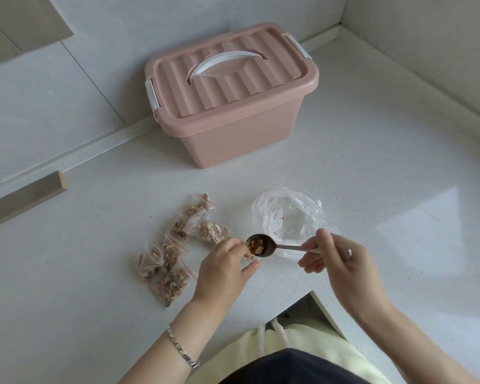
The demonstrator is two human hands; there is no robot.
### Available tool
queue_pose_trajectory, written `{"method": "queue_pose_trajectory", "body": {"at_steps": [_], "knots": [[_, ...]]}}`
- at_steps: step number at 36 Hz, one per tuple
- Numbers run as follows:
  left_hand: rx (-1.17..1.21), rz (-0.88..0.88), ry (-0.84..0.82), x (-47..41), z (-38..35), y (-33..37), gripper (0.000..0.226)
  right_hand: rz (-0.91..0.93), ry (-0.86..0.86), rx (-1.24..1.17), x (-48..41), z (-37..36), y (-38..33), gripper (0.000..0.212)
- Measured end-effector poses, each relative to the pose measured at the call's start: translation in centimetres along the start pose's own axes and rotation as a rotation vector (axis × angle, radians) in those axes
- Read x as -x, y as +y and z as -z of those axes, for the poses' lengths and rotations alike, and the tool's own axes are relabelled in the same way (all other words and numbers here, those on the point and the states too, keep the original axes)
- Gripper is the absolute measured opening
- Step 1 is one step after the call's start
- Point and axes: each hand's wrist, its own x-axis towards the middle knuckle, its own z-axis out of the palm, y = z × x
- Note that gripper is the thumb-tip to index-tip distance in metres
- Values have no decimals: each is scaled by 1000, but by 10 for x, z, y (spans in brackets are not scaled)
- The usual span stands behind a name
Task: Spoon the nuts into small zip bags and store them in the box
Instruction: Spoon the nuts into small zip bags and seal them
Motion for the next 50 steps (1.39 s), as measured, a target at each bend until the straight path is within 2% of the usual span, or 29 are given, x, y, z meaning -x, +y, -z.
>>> {"method": "queue_pose_trajectory", "body": {"at_steps": [3,7,11,13,15,19,26,31,35,39,43,45,48,50], "knots": [[-2,42,24,1,-1,3,25,170,-66,238,7,-6,-1,38],[-16,92,48,2,-4,2,26,522,-57,581,8,-8,2,57],[-15,87,64,3,-5,1,27,613,-23,598,9,-1,0,56],[-5,103,70,3,-4,1,26,513,-9,472,10,6,-3,47],[3,109,74,3,-3,0,25,329,59,284,7,15,-3,34],[39,102,85,6,-5,-2,22,58,271,100,-13,33,18,32],[104,209,96,9,-6,-8,13,-354,227,-185,-32,36,78,24],[154,182,163,6,9,-3,14,-561,264,-446,-33,32,94,25],[377,262,168,2,22,2,28,-614,286,-399,-31,35,101,47],[667,341,183,-6,33,14,22,-529,331,-102,-26,35,91,55],[760,331,142,-14,41,26,18,-194,99,54,-24,24,50,33],[757,272,90,-17,48,37,10,-68,-64,67,-28,18,27,35],[770,190,23,-20,57,54,9,35,-289,100,-38,12,-3,43],[781,142,20,-22,62,64,15,63,-399,35,-44,10,-16,25]]}}
